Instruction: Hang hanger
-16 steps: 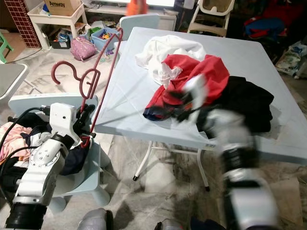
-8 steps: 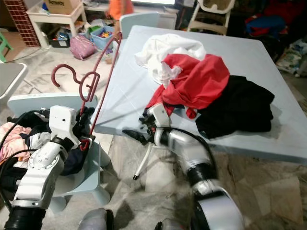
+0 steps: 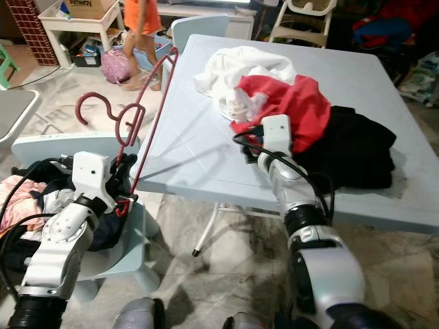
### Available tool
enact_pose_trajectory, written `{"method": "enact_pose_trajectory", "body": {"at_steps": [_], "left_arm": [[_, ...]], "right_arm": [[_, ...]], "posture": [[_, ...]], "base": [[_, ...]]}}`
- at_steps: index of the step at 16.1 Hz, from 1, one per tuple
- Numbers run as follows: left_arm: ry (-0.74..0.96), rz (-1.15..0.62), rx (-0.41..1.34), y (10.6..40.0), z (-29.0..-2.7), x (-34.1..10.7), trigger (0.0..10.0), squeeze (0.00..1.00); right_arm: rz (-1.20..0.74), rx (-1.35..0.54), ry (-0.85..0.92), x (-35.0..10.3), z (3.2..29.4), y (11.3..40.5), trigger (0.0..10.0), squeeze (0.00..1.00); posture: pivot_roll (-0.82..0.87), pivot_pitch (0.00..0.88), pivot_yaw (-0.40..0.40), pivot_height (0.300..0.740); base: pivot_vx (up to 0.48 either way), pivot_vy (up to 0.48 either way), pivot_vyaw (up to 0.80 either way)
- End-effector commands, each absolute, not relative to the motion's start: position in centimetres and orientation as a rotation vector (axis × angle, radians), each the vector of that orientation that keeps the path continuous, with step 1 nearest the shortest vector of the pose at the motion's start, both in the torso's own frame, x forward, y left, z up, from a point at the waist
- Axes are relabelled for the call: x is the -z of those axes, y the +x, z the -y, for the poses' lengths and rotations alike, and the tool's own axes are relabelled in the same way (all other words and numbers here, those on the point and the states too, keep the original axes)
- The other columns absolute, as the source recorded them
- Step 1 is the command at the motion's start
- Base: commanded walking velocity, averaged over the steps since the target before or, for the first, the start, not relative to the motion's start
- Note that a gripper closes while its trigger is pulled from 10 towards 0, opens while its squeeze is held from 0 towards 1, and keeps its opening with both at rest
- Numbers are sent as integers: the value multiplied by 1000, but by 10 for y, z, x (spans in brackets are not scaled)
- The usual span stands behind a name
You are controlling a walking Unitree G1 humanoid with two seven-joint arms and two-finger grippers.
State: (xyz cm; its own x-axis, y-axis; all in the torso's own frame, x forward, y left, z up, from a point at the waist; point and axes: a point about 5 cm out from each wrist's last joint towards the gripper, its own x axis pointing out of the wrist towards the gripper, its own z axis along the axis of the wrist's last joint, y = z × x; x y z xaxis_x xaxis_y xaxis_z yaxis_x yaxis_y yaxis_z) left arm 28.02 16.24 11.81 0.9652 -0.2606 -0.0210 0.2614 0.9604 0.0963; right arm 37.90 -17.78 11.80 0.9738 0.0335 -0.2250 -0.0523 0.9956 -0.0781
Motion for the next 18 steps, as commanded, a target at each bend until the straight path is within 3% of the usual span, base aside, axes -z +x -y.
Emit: {"method": "enact_pose_trajectory", "body": {"at_steps": [1, 2, 4, 6, 7, 8, 9, 12, 16, 18], "left_arm": [[105, -1, 261, 281, -163, -121, 10000, 0], [105, 0, 262, 281, -162, -121, 10000, 0], [105, -1, 269, 282, -160, -121, 10000, 0], [88, -37, 255, 277, -163, -113, 10000, 0], [93, -46, 251, 275, -163, -110, 10000, 0], [93, -54, 242, 274, -163, -107, 10000, 0], [91, -57, 232, 274, -161, -106, 10000, 0], [95, -57, 245, 277, -155, -105, 10000, 0], [107, -24, 258, 284, -155, -115, 10000, 0], [113, -28, 269, 285, -153, -114, 10000, 0]], "right_arm": [[-205, 24, -85, -127, 190, 382, 10000, 1000], [-207, 91, -79, -129, 201, 383, 10000, 1000], [-197, 77, -60, -128, 197, 383, 10000, 1000], [-199, -132, -128, -110, 186, 368, 10000, 984], [-192, -156, -126, -106, 190, 362, 10000, 839], [-169, -175, -118, -103, 195, 354, 10000, 537], [-126, -188, -145, -103, 198, 344, 10000, 0], [-13, -229, -176, -112, 197, 324, 10000, 0], [39, -38, -37, -121, 196, 311, 10000, 0], [31, -36, -25, -118, 191, 308, 10000, 0]], "posture": [[78, 52, -43, 740], [76, 50, -42, 740], [74, 46, -40, 740], [63, 37, -38, 740], [58, 35, -40, 740], [50, 33, -41, 740], [42, 29, -42, 740], [25, 17, -34, 740], [21, 18, -9, 740], [17, 21, -7, 740]], "base": [[0, 0, 0], [0, 0, 0], [0, 0, 0], [0, 0, 0], [0, 0, 0], [0, 0, 0], [0, 0, 0], [0, 0, 0], [0, 0, 0], [0, 0, 0]]}}
